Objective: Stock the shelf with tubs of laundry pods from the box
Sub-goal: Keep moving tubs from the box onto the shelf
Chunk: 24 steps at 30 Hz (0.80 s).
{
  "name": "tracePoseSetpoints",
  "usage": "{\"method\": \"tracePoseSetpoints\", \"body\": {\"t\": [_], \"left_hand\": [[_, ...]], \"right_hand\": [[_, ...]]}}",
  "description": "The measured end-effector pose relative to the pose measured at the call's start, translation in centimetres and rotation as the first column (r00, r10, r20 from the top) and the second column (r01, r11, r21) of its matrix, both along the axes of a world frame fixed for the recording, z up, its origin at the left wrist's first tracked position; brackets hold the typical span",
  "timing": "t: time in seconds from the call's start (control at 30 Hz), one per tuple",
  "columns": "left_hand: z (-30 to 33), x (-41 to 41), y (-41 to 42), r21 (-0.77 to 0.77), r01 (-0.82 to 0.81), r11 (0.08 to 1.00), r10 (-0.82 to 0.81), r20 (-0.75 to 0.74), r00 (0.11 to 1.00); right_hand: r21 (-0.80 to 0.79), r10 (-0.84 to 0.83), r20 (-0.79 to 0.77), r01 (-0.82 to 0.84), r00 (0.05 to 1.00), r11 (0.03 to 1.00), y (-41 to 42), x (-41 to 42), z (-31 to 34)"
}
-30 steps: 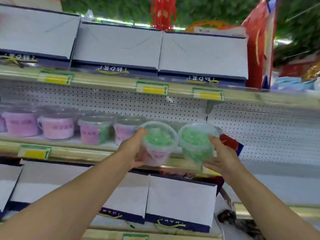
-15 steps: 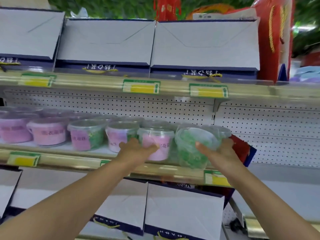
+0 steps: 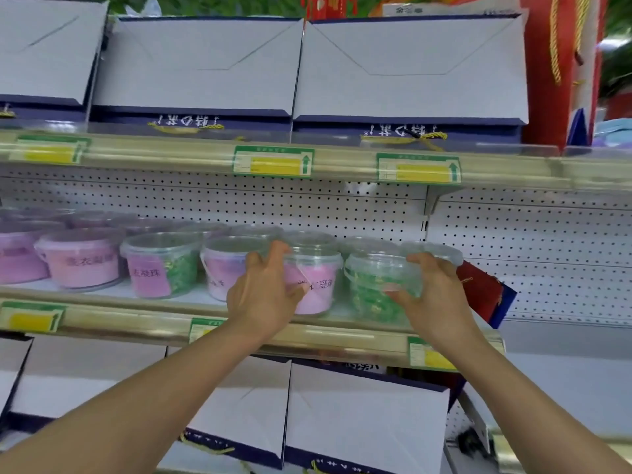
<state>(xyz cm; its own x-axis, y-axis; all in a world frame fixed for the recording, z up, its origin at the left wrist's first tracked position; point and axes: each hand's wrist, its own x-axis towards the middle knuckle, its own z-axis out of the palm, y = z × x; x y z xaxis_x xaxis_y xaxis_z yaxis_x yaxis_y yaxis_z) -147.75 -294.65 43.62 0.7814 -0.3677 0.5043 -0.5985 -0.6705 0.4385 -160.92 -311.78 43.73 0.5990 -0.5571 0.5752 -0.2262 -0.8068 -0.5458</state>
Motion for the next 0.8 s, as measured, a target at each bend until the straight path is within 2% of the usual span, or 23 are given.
{"method": "tracePoseSetpoints", "body": {"t": [0.07, 0.13, 0.2, 0.27, 0.33, 0.53, 0.67, 0.73, 0.8], "left_hand": [[-0.2, 0.2, 0.0, -0.007, 0.014, 1.0, -0.013, 0.016, 1.0], [-0.5, 0.3, 0.0, -0.013, 0.016, 1.0, -0.016, 0.037, 0.999], [-0.7, 0.4, 0.0, -0.017, 0.016, 1.0, -0.015, 0.053, 0.999], [-0.7, 0.4, -0.1, -0.023, 0.019, 1.0, -0.018, 0.054, 0.998], [-0.7, 0.5, -0.4, -0.026, 0.02, 0.999, -0.019, 0.048, 0.999], [-1.1, 1.2, -1.2, 0.006, 0.014, 1.0, -0.014, 0.058, 0.998], [-1.6, 1.3, -1.3, 0.068, -0.025, 0.997, 0.017, 0.109, 0.994], [-1.7, 1.1, -0.9, 0.103, -0.044, 0.994, 0.031, 0.122, 0.992], [-1.8, 0.7, -0.3, 0.122, -0.058, 0.991, 0.043, 0.118, 0.992]], "right_hand": [[-0.017, 0.072, -0.081, -0.073, 0.994, 0.997, 0.4, -0.3, -0.9], [0.07, 0.181, -0.161, -0.171, 0.97, 0.983, 1.2, -0.7, -1.5], [0.16, 0.219, -0.12, -0.199, 0.968, 0.967, 1.7, -1.0, -1.3], [0.14, 0.165, -0.029, -0.16, 0.986, 0.977, 1.5, -0.6, -0.9], [0.052, 0.09, 0.033, -0.092, 0.995, 0.994, 1.2, 0.2, -0.7], [-0.01, -0.024, 0.019, 0.024, 1.0, 1.0, 0.2, 2.2, -0.7], [-0.089, -0.091, -0.111, 0.081, 0.99, 0.993, -0.3, 3.0, -1.3], [-0.199, -0.187, -0.226, 0.143, 0.956, 0.97, -0.5, 2.7, -1.9], [-0.308, -0.263, -0.256, 0.18, 0.93, 0.934, 0.0, 1.9, -2.3]]}}
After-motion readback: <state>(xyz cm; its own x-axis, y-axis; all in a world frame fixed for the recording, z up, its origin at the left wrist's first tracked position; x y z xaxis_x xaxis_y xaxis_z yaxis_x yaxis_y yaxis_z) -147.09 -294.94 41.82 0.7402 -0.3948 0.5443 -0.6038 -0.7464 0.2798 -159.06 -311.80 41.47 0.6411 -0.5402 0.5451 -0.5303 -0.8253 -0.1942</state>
